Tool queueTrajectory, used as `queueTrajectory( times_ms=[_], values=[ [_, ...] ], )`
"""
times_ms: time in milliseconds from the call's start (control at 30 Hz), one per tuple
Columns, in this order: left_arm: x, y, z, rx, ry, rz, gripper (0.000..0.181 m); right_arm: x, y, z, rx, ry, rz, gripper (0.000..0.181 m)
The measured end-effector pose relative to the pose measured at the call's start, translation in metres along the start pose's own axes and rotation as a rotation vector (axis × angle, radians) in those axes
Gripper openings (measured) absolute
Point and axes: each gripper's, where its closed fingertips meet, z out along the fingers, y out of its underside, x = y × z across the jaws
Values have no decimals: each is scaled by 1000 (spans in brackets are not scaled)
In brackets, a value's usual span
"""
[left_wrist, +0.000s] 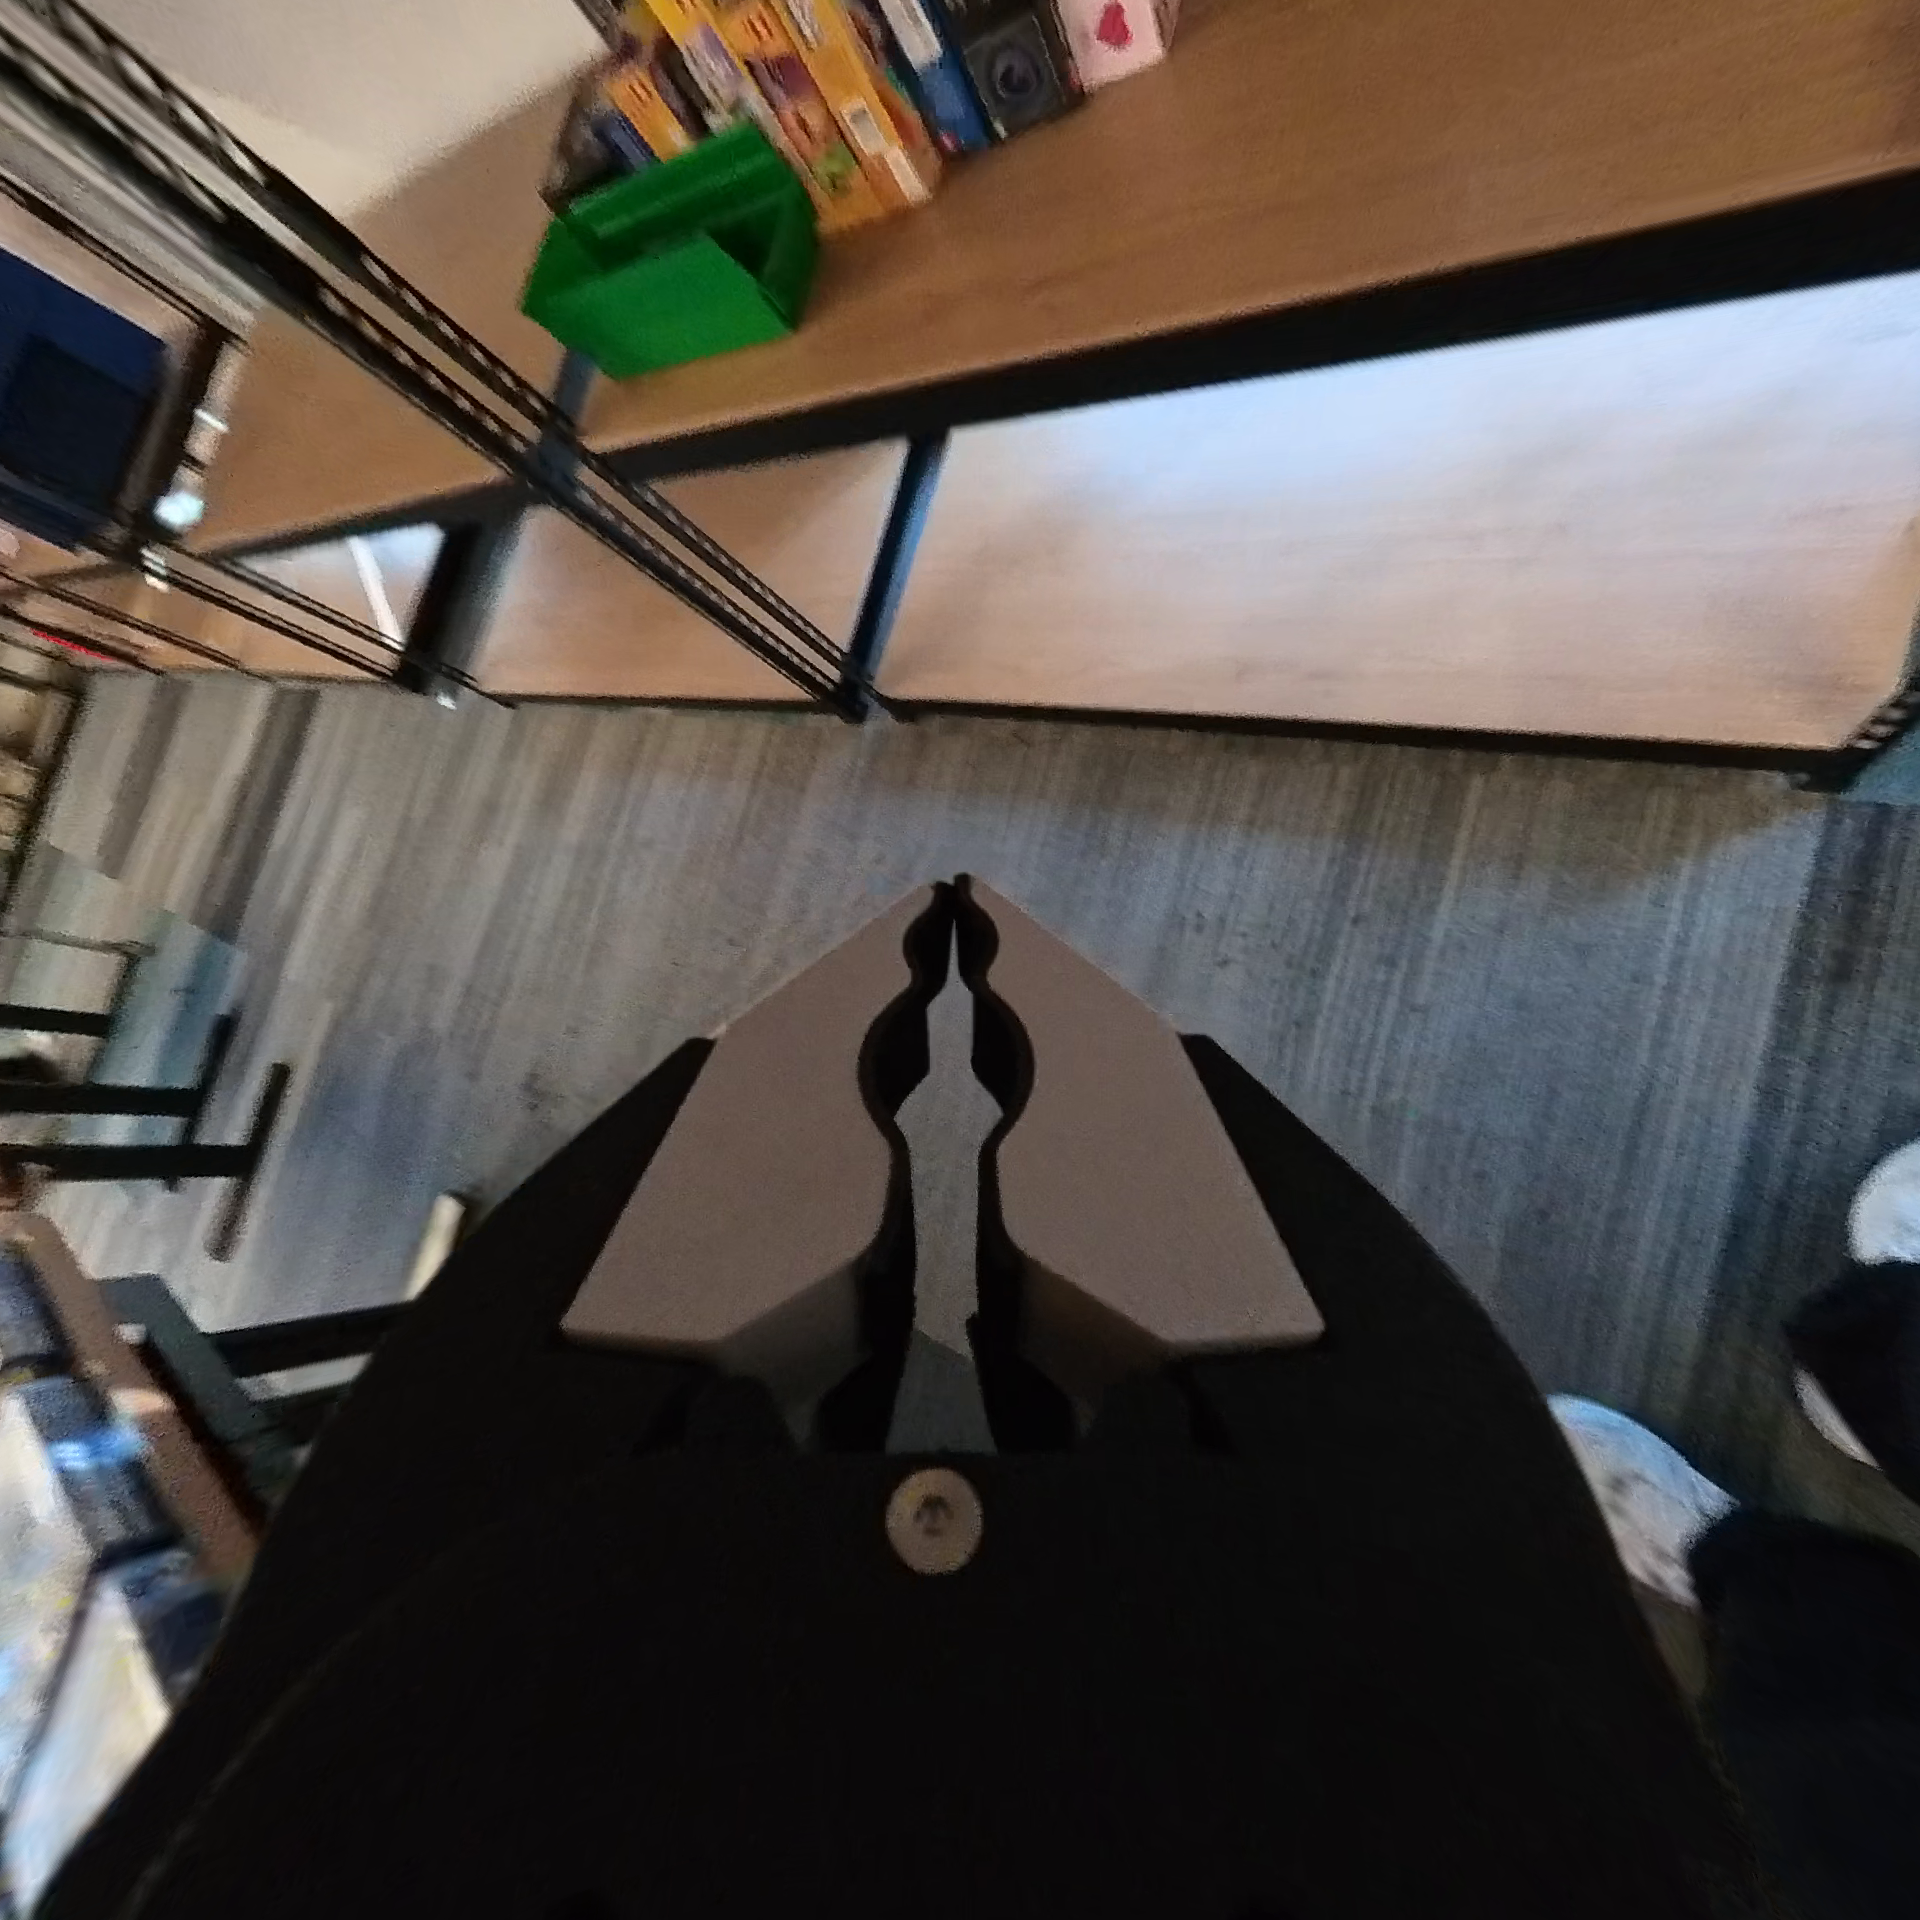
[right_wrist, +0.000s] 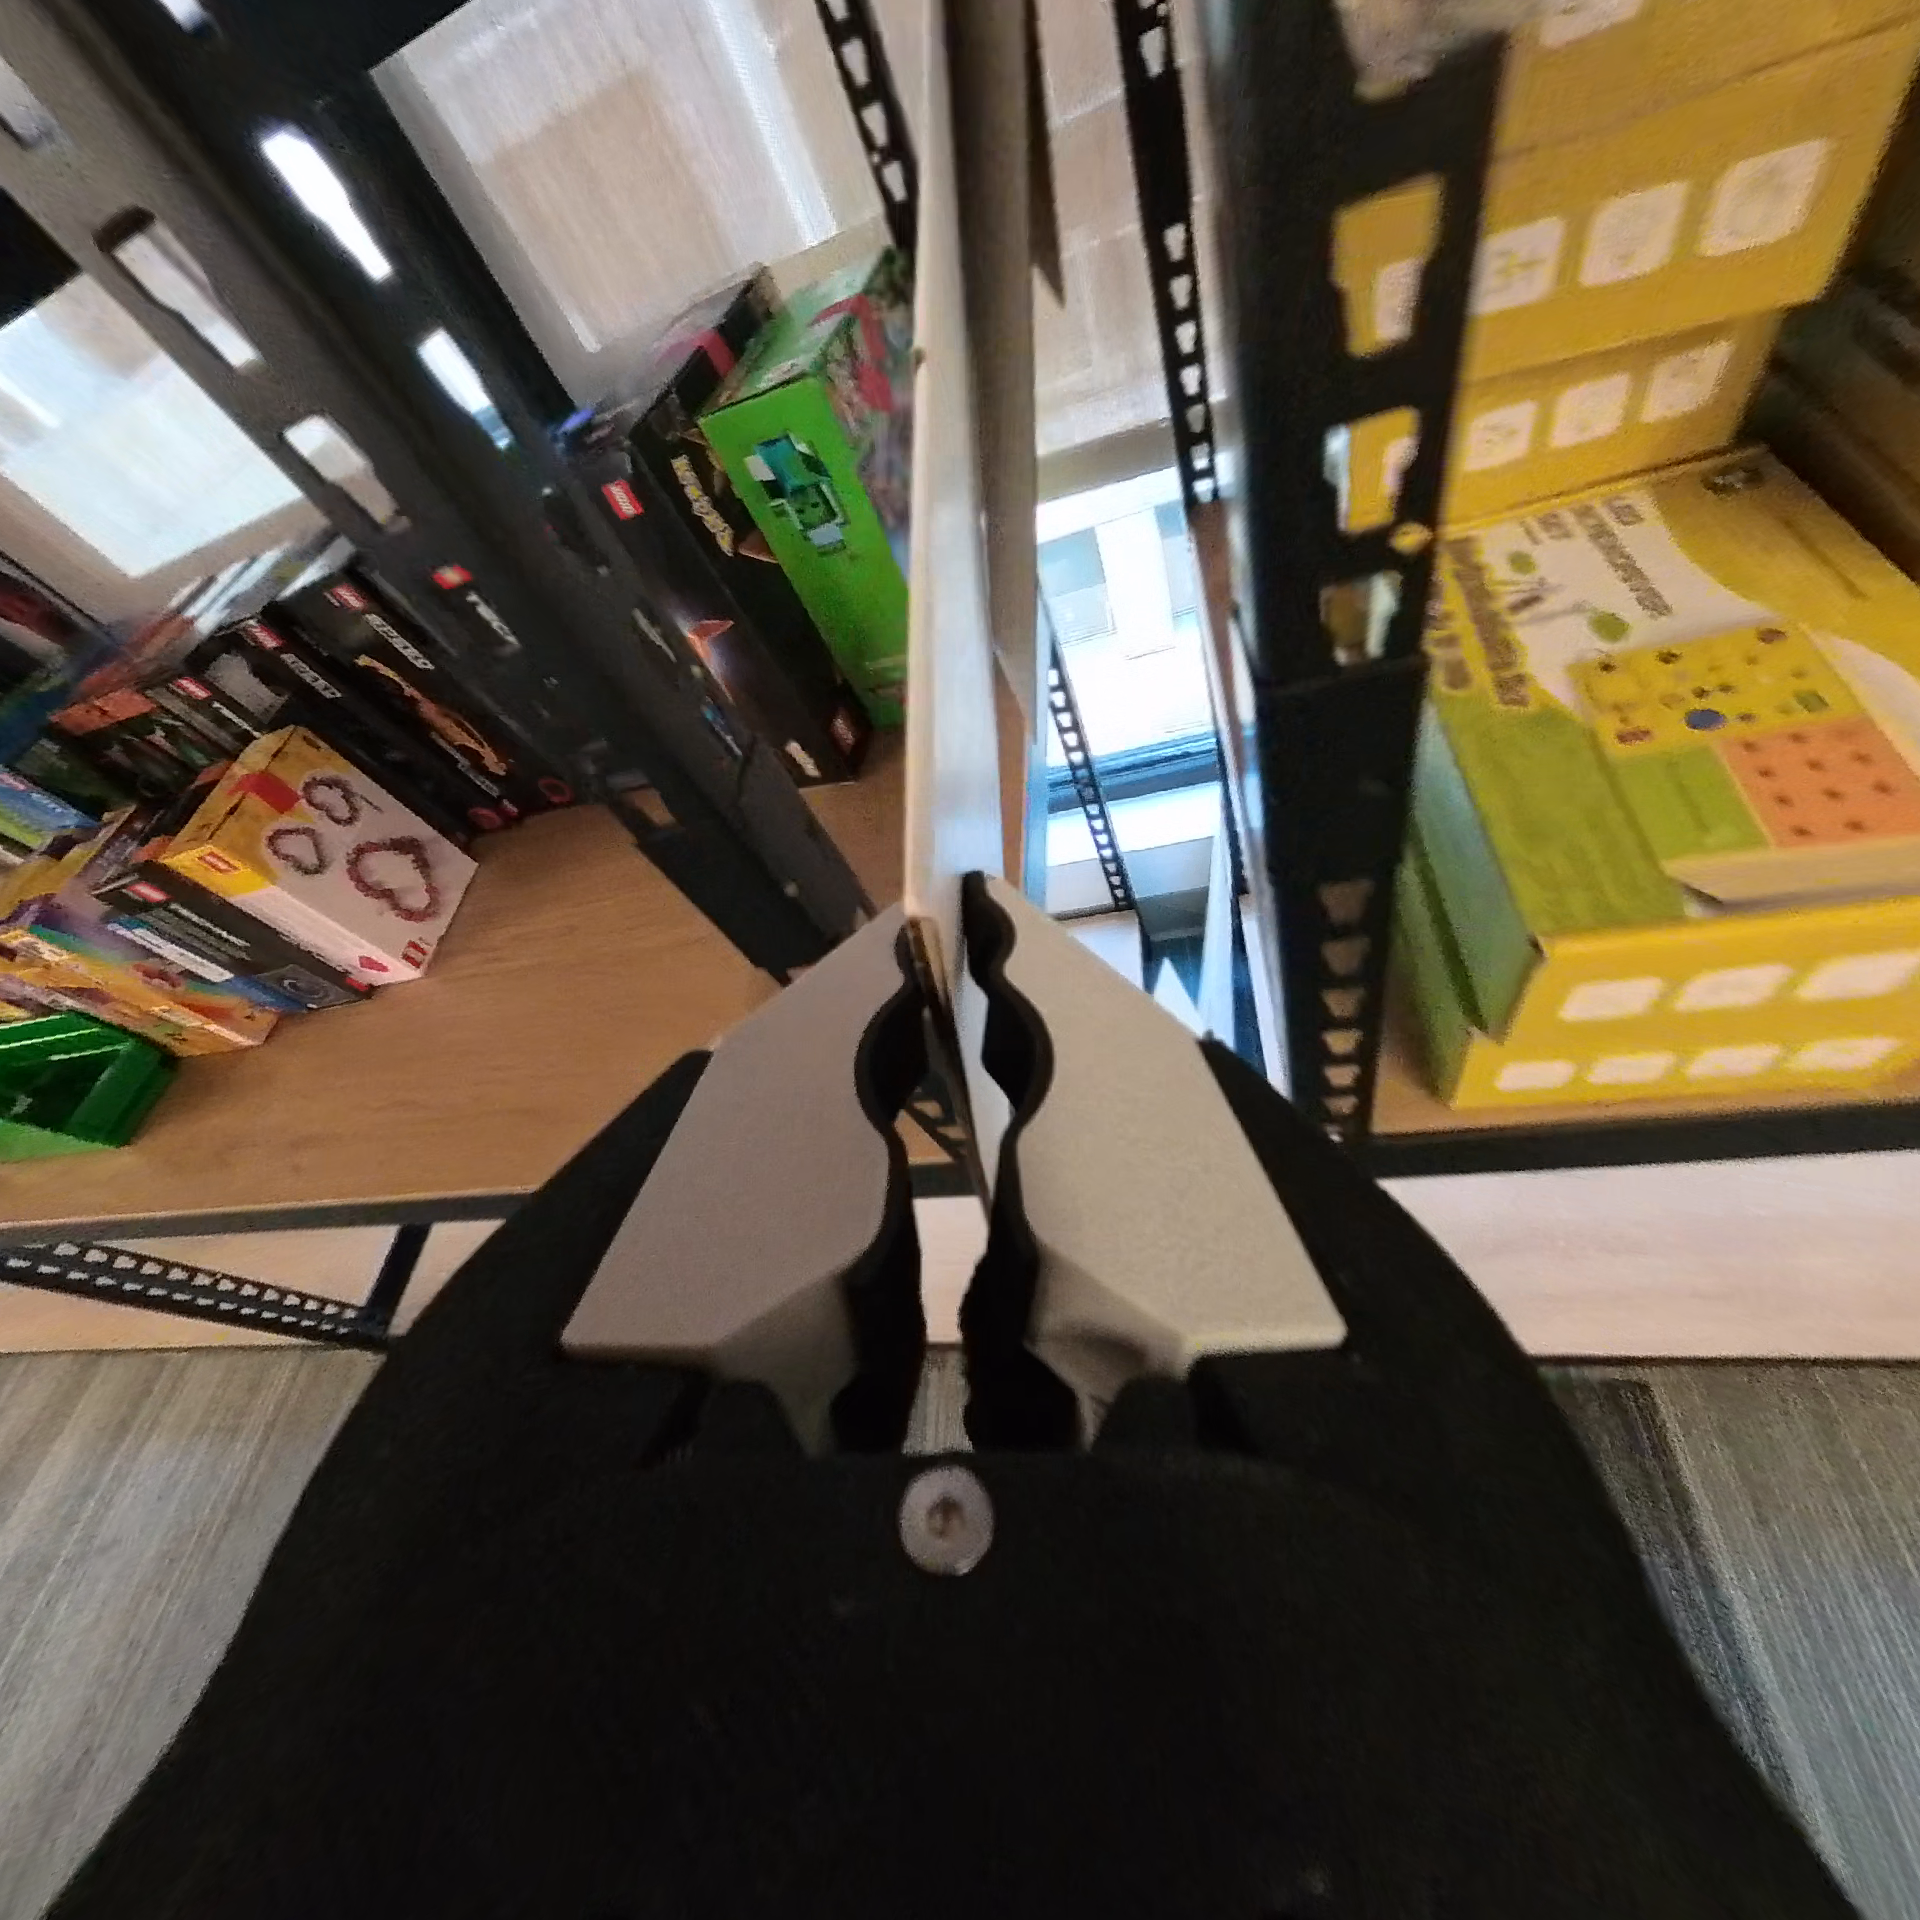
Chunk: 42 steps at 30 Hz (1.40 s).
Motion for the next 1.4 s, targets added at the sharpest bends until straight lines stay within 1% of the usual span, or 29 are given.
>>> queueTrajectory(
  times_ms=[67,133,233,300,367,433,500,567,633,733,833,933,1000,1067,1133,1167,1233,1267,1300,1333,1367,1400],
  values=[
    [14,35,-6,-30,67,-53,0,12,0,-19,28,17,-9,2],
    [32,74,-14,-69,130,-84,0,27,2,-35,20,30,-29,2],
    [64,129,-30,-143,224,-91,0,52,18,-53,-51,29,-12,1],
    [87,152,-40,-162,301,-98,1,68,42,-65,-126,33,-40,1],
    [112,165,-48,-168,389,-97,7,82,80,-77,-233,24,-51,1],
    [138,171,-54,-172,503,-97,15,94,123,-92,-354,17,-86,2],
    [160,169,-61,-171,613,-98,21,104,167,-109,-480,3,-145,1],
    [174,162,-66,-153,694,-75,25,109,205,-126,-598,-29,-235,0],
    [182,155,-68,-122,739,-28,27,104,228,-140,-656,-85,-299,1],
    [191,139,-70,-67,799,43,31,74,245,-159,-687,-245,-441,2],
    [202,113,-76,12,879,113,41,34,247,-177,-680,-421,-626,2],
    [214,77,-79,124,917,241,60,-23,239,-200,-638,-641,-738,3],
    [219,47,-77,216,901,340,72,-61,227,-219,-600,-792,-819,3],
    [217,17,-69,302,848,442,81,-98,212,-241,-563,-955,-888,3],
    [212,-5,-59,344,835,521,85,-129,197,-261,-546,-1102,-924,3],
    [210,-9,-55,340,850,548,87,-143,190,-273,-543,-1182,-929,3],
    [208,-6,-52,314,920,596,83,-165,178,-294,-535,-1328,-939,3],
    [208,1,-54,299,968,622,73,-174,174,-304,-545,-1391,-936,2],
    [211,14,-61,273,1045,652,54,-181,172,-309,-548,-1432,-933,2],
    [214,29,-71,237,1137,674,28,-186,172,-311,-554,-1460,-936,2],
    [218,42,-77,199,1198,667,21,-186,178,-312,-586,-1484,-958,2],
    [221,53,-81,153,1245,627,8,-185,185,-311,-614,-1509,-946,2]
  ],
)
